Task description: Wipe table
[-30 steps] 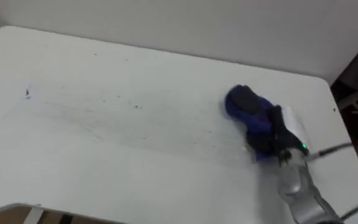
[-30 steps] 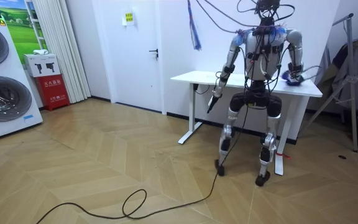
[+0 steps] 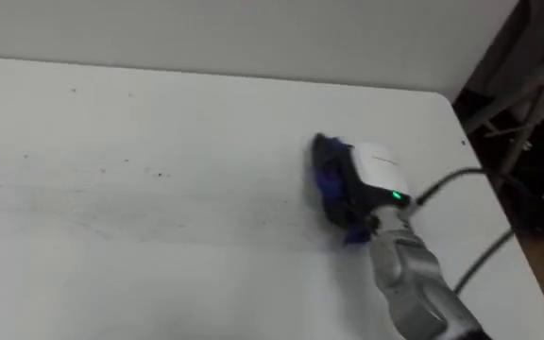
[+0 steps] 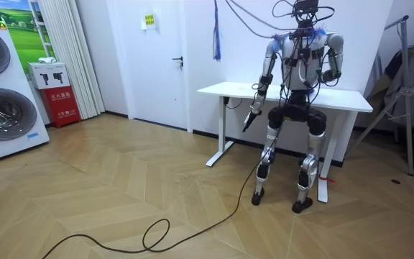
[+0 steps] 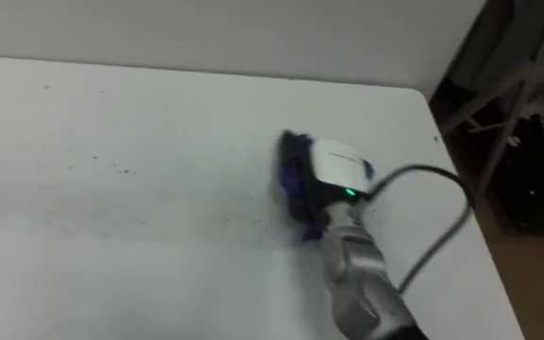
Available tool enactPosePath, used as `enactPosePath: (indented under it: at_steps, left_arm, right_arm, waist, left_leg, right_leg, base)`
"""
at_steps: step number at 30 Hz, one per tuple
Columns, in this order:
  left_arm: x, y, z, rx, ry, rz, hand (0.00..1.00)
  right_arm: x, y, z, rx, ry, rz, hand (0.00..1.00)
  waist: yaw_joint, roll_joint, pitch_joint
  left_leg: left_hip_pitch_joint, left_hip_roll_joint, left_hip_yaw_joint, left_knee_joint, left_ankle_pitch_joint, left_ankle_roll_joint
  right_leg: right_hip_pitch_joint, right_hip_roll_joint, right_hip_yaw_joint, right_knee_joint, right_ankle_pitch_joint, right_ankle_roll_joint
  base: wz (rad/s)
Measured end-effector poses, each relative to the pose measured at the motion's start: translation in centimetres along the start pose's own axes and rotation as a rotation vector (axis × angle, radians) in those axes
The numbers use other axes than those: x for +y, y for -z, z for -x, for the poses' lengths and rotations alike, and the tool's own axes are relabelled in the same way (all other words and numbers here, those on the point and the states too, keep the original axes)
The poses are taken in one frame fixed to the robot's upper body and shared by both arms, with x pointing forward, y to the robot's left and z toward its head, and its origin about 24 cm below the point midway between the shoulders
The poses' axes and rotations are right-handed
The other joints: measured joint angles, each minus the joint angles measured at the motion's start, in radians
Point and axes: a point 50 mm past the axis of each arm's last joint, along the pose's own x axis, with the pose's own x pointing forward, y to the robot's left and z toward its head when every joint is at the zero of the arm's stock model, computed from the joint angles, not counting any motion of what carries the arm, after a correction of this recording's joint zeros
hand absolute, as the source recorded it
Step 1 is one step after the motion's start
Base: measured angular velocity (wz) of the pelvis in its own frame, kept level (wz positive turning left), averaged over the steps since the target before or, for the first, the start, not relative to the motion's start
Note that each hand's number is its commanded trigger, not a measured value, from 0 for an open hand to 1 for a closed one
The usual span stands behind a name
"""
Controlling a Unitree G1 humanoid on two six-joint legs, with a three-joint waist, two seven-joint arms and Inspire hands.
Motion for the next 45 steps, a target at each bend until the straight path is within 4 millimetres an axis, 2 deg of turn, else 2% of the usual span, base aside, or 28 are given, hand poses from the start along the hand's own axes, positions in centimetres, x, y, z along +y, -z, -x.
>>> enactPosePath:
  at_steps: [2, 4, 6, 8, 12, 15, 20, 22, 23, 24, 25, 26, 29, 34, 41, 45]
  left_arm:
    - [0.0, 1.0, 0.1, 0.03, -0.005, -0.018, 0.0]
    - [0.1, 2.5, 0.4, 0.081, -0.011, -0.056, 0.0]
    - [0.0, 2.6, 0.4, 0.09, -0.009, -0.055, 0.0]
    - [-0.1, 2.1, 0.4, 0.07, -0.01, -0.046, 0.0]
    - [0.0, 0.5, 0.4, -0.006, -0.013, -0.024, 0.0]
    - [0.0, 0.1, 0.5, -0.027, -0.015, -0.019, 0.0]
    - [0.0, 0.4, 0.6, -0.02, -0.016, -0.008, 0.0]
    - [-0.1, 0.7, 0.6, -0.006, -0.028, 0.03, 0.0]
    - [-0.1, 0.7, 0.6, -0.004, -0.031, 0.035, 0.0]
    - [-0.1, 0.9, 0.7, -0.001, -0.038, 0.034, 0.0]
    - [-0.1, 0.9, 0.7, 0.0, -0.039, 0.034, 0.0]
    - [-0.1, 0.9, 0.7, 0.0, -0.04, 0.033, 0.0]
    - [-0.3, 0.9, 0.7, -0.007, -0.036, 0.025, 0.0]
    - [-0.8, 1.2, 0.9, -0.005, -0.022, 0.028, 0.0]
    - [-1.1, 1.2, 1.0, -0.014, -0.009, 0.033, 0.0]
    - [-1.4, 0.7, 1.1, -0.033, 0.021, 0.048, 0.0]
  right_arm:
    - [0.5, 0.0, 0.2, -0.001, -0.028, 0.002, 1.0]
    - [0.6, 0.3, 0.5, 0.009, -0.022, 0.0, 1.0]
    - [0.8, 0.4, 0.6, 0.001, -0.015, 0.0, 1.0]
    - [1.2, 0.7, 0.9, -0.005, -0.005, 0.001, 1.0]
    - [2.0, 1.6, 1.5, 0.005, 0.012, -0.003, 1.0]
    - [2.2, 2.0, 1.7, 0.016, 0.017, -0.007, 1.0]
    - [2.5, 2.8, 2.2, 0.044, 0.02, -0.033, 1.0]
    - [2.9, 3.0, 2.7, 0.047, 0.008, -0.044, 1.0]
    - [3.0, 3.0, 2.8, 0.048, 0.005, -0.046, 0.84]
    - [3.0, 3.0, 2.9, 0.044, 0.004, -0.049, 0.6]
    - [3.1, 3.0, 2.9, 0.042, 0.002, -0.051, 0.13]
    - [3.1, 3.0, 2.9, 0.042, 0.001, -0.051, 0.0]
    - [3.7, 3.6, 3.4, 0.071, -0.009, -0.05, 0.0]
    - [4.0, 6.4, 4.9, 0.165, 0.002, -0.049, 0.0]
    - [4.1, 7.1, 5.6, 0.179, 0.03, -0.058, 0.0]
    - [3.7, 6.8, 5.6, 0.164, 0.048, -0.063, 0.0]
  waist:
    - [0.018, 0.001, -0.0002]
    - [0.012, 0.001, -0.0013]
    - [0.005, 0.004, -0.0003]
    - [-0.002, 0.006, 0.0007]
    - [-0.011, 0.029, -0.0087]
    - [-0.035, 0.041, -0.0109]
    - [-0.052, 0.04, -0.0142]
    - [-0.07, 0.039, -0.0145]
    - [-0.077, 0.039, -0.0148]
    - [-0.089, 0.039, -0.0148]
    - [-0.099, 0.039, -0.0148]
    - [-0.102, 0.039, -0.0147]
    - [-0.114, 0.04, -0.0147]
    - [-0.115, 0.04, -0.0146]
    - [-0.117, 0.041, -0.0152]
    - [-0.136, 0.038, -0.0176]
  left_leg:
    - [-0.007, 0.0, -0.026, 0.003, 0.002, 0.002]
    - [-0.008, 0.0, -0.039, 0.005, 0.002, 0.002]
    - [-0.008, 0.001, -0.046, 0.006, 0.002, 0.002]
    - [-0.003, 0.0, -0.054, 0.007, 0.002, 0.002]
    - [0.002, -0.001, -0.054, 0.007, 0.002, 0.002]
    - [0.0, -0.002, -0.054, 0.009, 0.002, 0.002]
    - [0.002, -0.006, -0.052, 0.013, 0.003, 0.003]
    - [0.011, -0.007, -0.054, 0.013, 0.004, 0.003]
    - [0.013, -0.008, -0.055, 0.013, 0.004, 0.003]
    - [0.014, -0.008, -0.056, 0.012, 0.004, 0.003]
    - [0.015, -0.008, -0.056, 0.012, 0.004, 0.003]
    - [0.016, -0.008, -0.056, 0.012, 0.004, 0.003]
    - [0.03, -0.008, -0.055, 0.011, 0.004, 0.003]
    - [0.034, -0.013, -0.054, 0.01, 0.005, 0.006]
    - [0.033, -0.014, -0.058, 0.008, 0.005, 0.006]
    - [0.027, -0.014, -0.062, 0.007, 0.005, 0.006]
  right_leg:
    - [0.01, -0.003, -0.027, -0.004, 0.0, 0.0]
    - [0.028, -0.006, -0.059, -0.022, -0.001, 0.002]
    - [0.038, -0.006, -0.071, -0.026, -0.002, 0.003]
    - [0.052, -0.006, -0.073, -0.037, -0.005, 0.008]
    - [0.055, -0.006, -0.07, -0.036, -0.006, 0.01]
    - [0.055, -0.007, -0.066, -0.034, -0.006, 0.01]
    - [0.056, -0.008, -0.052, -0.034, -0.006, 0.009]
    - [0.069, -0.009, -0.053, -0.035, -0.006, 0.01]
    - [0.071, -0.01, -0.053, -0.035, -0.007, 0.011]
    - [0.072, -0.01, -0.053, -0.035, -0.007, 0.011]
    - [0.072, -0.01, -0.053, -0.034, -0.007, 0.011]
    - [0.073, -0.01, -0.052, -0.034, -0.007, 0.011]
    - [0.088, -0.01, -0.054, -0.034, -0.007, 0.012]
    - [0.089, -0.015, -0.051, -0.034, -0.005, 0.014]
    - [0.089, -0.015, -0.045, -0.033, -0.006, 0.014]
    - [0.086, -0.015, -0.048, -0.033, -0.007, 0.017]
  base:
    - [0.4]
    - [0.24]
    - [0.18]
    - [0.13]
    - [-0.01]
    - [0.0]
    - [0.0]
    - [0.05]
    - [0.04]
    - [0.0]
    - [0.0]
    - [0.0]
    - [0.0]
    - [0.0]
    - [0.0]
    - [0.03]
